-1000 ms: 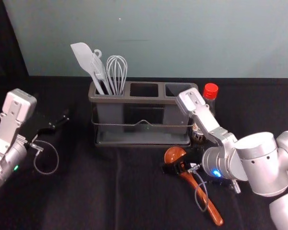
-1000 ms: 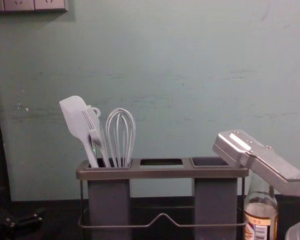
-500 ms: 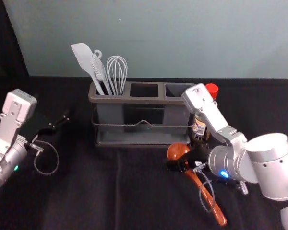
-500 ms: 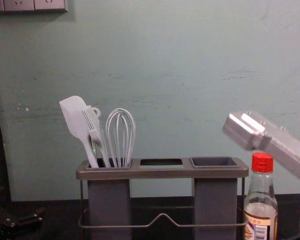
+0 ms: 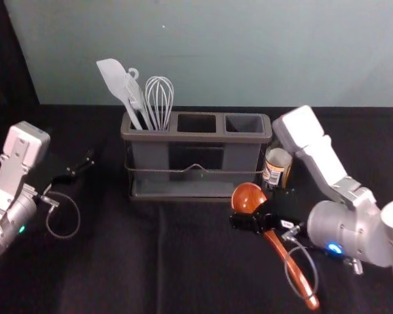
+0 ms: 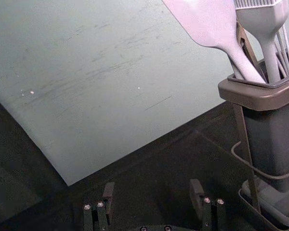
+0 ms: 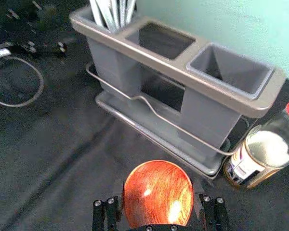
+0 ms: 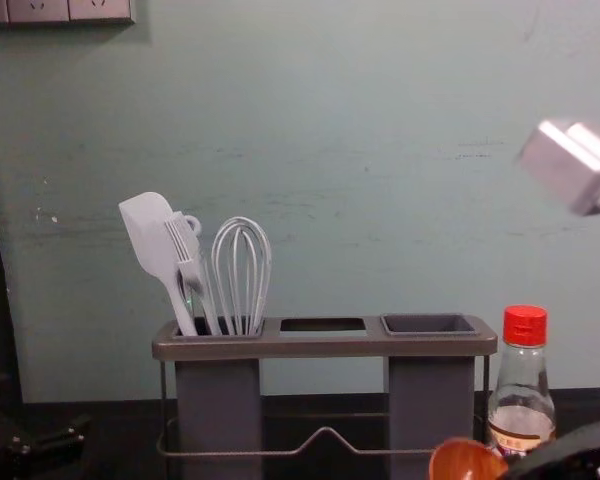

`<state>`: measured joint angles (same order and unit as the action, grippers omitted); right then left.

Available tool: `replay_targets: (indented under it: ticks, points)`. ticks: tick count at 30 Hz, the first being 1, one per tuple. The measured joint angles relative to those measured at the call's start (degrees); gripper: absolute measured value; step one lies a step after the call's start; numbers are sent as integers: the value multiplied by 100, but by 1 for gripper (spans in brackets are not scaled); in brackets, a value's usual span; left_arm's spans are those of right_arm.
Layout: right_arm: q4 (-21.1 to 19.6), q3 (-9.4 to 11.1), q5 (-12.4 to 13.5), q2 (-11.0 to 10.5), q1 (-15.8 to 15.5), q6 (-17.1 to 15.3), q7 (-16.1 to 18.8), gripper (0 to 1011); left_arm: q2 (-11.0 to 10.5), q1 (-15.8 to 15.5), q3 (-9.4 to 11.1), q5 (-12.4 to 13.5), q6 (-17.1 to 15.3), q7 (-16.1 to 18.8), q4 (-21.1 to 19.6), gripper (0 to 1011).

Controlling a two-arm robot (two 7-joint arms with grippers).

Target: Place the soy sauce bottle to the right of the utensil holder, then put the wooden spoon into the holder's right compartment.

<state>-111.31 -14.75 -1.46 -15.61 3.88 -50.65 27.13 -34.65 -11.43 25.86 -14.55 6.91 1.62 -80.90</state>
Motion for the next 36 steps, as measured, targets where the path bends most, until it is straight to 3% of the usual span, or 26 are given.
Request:
replay_targets:
  ticks: [3, 9, 14, 16, 17, 19, 20, 23, 28, 36]
  points:
    - [-145, 136, 145, -85, -201, 364, 43, 838, 0, 0, 0, 0, 0, 0, 0, 1000]
    - [-344, 507, 427, -47, -641, 1331, -45, 838, 0, 0, 0, 0, 0, 0, 0, 1000]
    - [-426, 746, 649, -19, -1013, 2699, -118, 838, 0, 0, 0, 0, 0, 0, 0, 1000]
    - [-428, 780, 692, -21, -1094, 3071, -121, 838, 0, 0, 0, 0, 0, 0, 0, 1000]
    - [-428, 797, 721, -31, -1173, 3482, -122, 838, 0, 0, 0, 0, 0, 0, 0, 1000]
    - [-420, 808, 739, -39, -1244, 3882, -127, 838, 0, 0, 0, 0, 0, 0, 0, 1000]
    - [-394, 811, 743, -34, -1313, 4302, -143, 838, 0, 0, 0, 0, 0, 0, 0, 1000]
    - [-315, 801, 707, -2, -1421, 5055, -247, 838, 0, 0, 0, 0, 0, 0, 0, 1000]
    - [-216, 791, 789, 15, -1487, 5692, -285, 838, 0, 0, 0, 0, 0, 0, 0, 1000]
    - [-185, 765, 851, -4, -1495, 5759, -314, 838, 0, 0, 0, 0, 0, 0, 0, 1000]
